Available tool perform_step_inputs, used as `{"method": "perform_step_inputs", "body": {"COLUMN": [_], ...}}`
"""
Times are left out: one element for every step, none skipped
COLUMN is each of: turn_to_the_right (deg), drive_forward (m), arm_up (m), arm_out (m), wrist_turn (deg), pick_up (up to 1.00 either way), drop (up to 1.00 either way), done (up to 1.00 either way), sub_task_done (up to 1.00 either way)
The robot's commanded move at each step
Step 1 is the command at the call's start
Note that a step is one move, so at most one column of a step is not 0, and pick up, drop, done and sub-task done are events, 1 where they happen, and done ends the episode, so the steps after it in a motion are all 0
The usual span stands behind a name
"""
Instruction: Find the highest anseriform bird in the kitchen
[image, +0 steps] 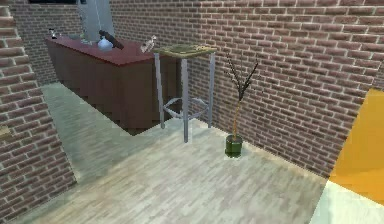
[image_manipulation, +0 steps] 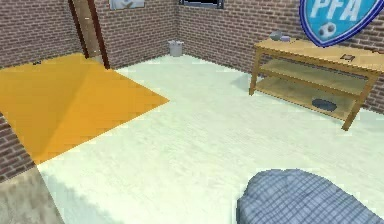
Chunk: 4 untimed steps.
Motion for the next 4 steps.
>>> {"method": "perform_step_inputs", "body": {"turn_to_the_right": [-3.0,0.0,-33.0,0.0], "drive_forward": [0.0,0.7,0.0,1.0], "arm_up": [0.0,0.0,0.0,0.0], "arm_out": [0.0,0.0,0.0,0.0], "wrist_turn": [0.0,0.0,0.0,0.0], "pick_up": [0.0,0.0,0.0,0.0], "drop": [0.0,0.0,0.0,0.0], "done": [0.0,0.0,0.0,0.0], "sub_task_done": [0.0,0.0,0.0,0.0]}}
